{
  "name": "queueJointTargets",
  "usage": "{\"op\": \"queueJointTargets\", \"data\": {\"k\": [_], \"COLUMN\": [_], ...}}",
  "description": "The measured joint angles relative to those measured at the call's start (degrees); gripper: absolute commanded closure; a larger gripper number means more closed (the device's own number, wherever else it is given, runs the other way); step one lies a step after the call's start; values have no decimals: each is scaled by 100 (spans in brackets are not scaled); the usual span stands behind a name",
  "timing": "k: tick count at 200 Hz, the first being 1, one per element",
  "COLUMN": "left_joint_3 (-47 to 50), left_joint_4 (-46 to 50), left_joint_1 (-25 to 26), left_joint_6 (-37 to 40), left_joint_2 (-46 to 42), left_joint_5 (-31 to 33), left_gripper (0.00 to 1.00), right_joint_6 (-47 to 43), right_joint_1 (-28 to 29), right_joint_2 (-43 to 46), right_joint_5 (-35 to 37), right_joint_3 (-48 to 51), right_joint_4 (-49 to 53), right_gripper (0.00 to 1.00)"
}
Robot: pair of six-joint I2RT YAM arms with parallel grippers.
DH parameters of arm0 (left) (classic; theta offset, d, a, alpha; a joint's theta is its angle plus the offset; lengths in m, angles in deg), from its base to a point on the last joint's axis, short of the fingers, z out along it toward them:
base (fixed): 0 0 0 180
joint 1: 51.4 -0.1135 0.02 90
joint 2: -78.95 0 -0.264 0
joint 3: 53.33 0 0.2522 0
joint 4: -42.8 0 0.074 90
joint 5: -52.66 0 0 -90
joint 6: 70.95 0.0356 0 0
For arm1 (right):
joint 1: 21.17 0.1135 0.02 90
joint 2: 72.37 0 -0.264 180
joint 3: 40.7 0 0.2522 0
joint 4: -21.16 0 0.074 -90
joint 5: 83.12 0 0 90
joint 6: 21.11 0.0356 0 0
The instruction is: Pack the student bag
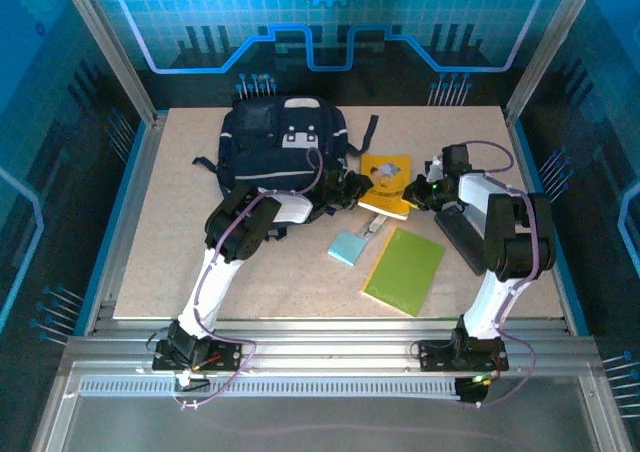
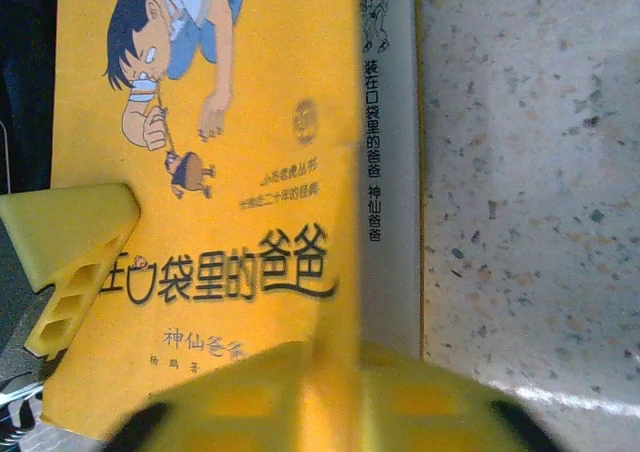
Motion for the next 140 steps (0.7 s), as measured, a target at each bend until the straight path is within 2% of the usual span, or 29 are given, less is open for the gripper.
{"op": "queueJointTargets", "data": {"k": [8, 15, 19, 76, 140], "left_joint_3": [-48, -85, -111, -256, -79], "left_joint_4": [50, 85, 105, 387, 251], "left_joint_1": [13, 28, 42, 275, 114], "left_joint_6": [-2, -2, -2, 118, 240], "left_joint_2": [0, -11, -24, -741, -1578], "left_joint_5": [7, 7, 7, 170, 1056], "left_gripper": [100, 100, 100, 100, 100], "right_joint_6": [33, 70, 103, 741, 2430], "right_joint_1": [11, 35, 46, 328, 1327], "right_joint_2": [94, 221, 302, 1851, 2603], "right_joint_5": [35, 83, 109, 214, 372], "right_joint_3": [0, 2, 4, 157, 970], "right_joint_4": [98, 181, 216, 361, -540], "right_gripper": [25, 3, 0, 0, 0]}}
